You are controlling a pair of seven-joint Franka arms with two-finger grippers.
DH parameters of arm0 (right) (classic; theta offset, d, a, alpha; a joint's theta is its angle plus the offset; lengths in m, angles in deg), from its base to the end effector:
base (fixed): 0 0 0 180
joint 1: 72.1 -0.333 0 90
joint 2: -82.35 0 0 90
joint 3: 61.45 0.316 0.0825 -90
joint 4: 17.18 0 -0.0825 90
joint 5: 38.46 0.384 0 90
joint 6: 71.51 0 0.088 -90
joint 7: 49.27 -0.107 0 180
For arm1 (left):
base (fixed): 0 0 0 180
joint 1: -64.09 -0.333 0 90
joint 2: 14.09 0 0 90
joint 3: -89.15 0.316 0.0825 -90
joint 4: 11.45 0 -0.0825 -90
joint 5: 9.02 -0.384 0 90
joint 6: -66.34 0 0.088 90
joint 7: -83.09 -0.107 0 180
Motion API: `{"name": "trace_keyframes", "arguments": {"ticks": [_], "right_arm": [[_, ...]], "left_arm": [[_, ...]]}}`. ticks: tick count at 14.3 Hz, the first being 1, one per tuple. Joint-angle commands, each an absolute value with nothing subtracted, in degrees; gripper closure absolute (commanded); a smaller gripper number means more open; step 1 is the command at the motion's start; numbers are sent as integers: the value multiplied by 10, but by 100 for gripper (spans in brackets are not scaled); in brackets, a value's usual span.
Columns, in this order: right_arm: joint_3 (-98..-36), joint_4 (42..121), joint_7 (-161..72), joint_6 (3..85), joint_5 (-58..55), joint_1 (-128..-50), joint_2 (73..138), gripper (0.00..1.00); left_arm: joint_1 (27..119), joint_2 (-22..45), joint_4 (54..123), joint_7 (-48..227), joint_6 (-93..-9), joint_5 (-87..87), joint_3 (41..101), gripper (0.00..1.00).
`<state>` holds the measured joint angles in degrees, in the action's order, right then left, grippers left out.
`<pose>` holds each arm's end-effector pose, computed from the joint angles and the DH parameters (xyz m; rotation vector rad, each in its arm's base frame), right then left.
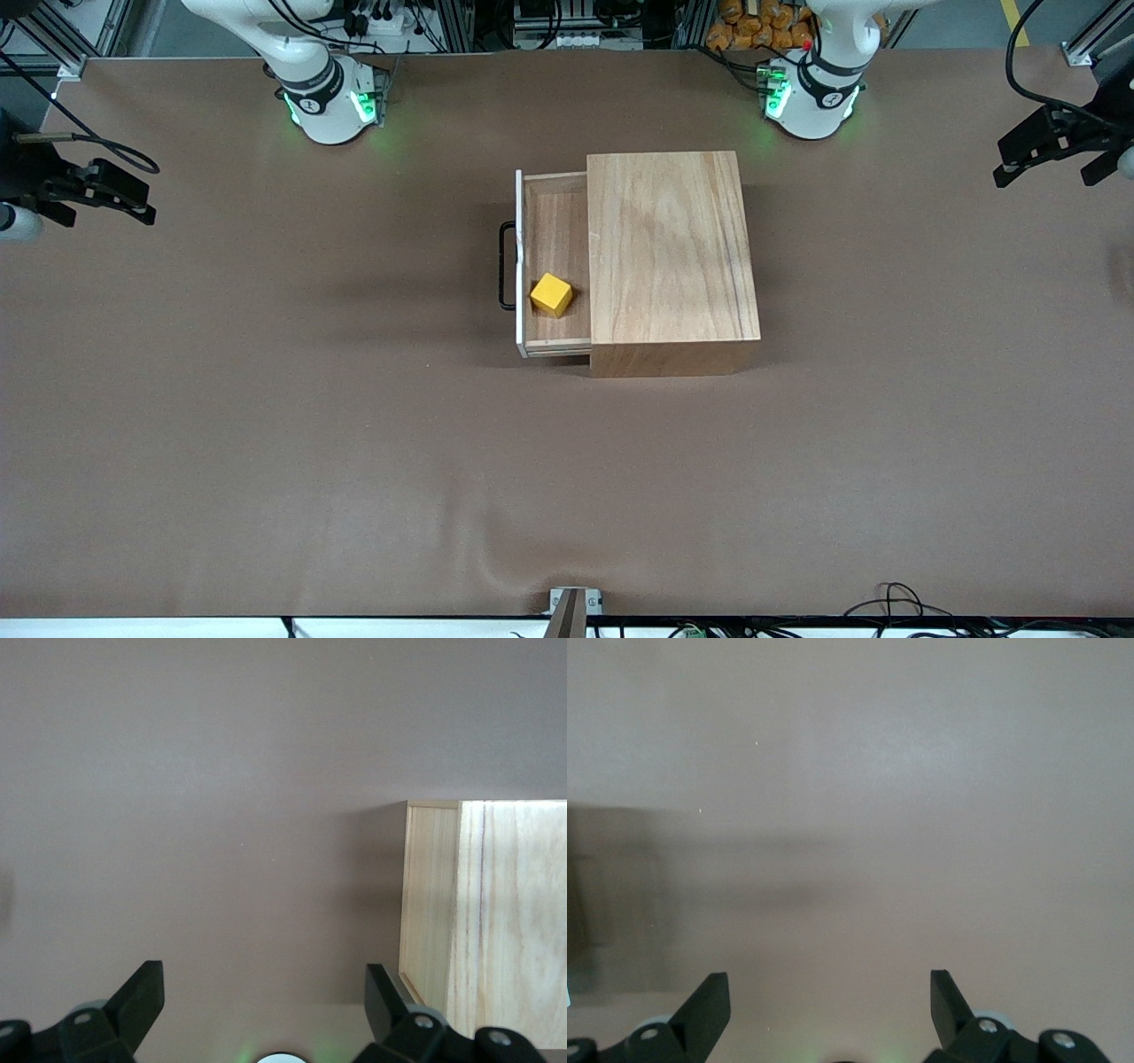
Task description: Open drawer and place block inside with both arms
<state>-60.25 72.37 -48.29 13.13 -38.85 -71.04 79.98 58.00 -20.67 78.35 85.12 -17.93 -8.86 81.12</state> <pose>0.5320 0.0008 0.6426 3.1333 0.0298 -0.0696 0.5072 -0.0226 0.6776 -3.1288 -0.0032 -0.0276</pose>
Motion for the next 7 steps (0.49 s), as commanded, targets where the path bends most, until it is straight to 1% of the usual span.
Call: {"name": "trace_keyframes", "arguments": {"ticks": [1, 7], "right_arm": [[-601, 712, -477, 115, -399, -710, 791, 0], [-600, 712, -479, 114, -390, -711, 793, 0]], "left_arm": [[574, -210, 788, 839, -188, -85, 809, 0], [574, -209, 789, 839, -188, -85, 809, 0]]}}
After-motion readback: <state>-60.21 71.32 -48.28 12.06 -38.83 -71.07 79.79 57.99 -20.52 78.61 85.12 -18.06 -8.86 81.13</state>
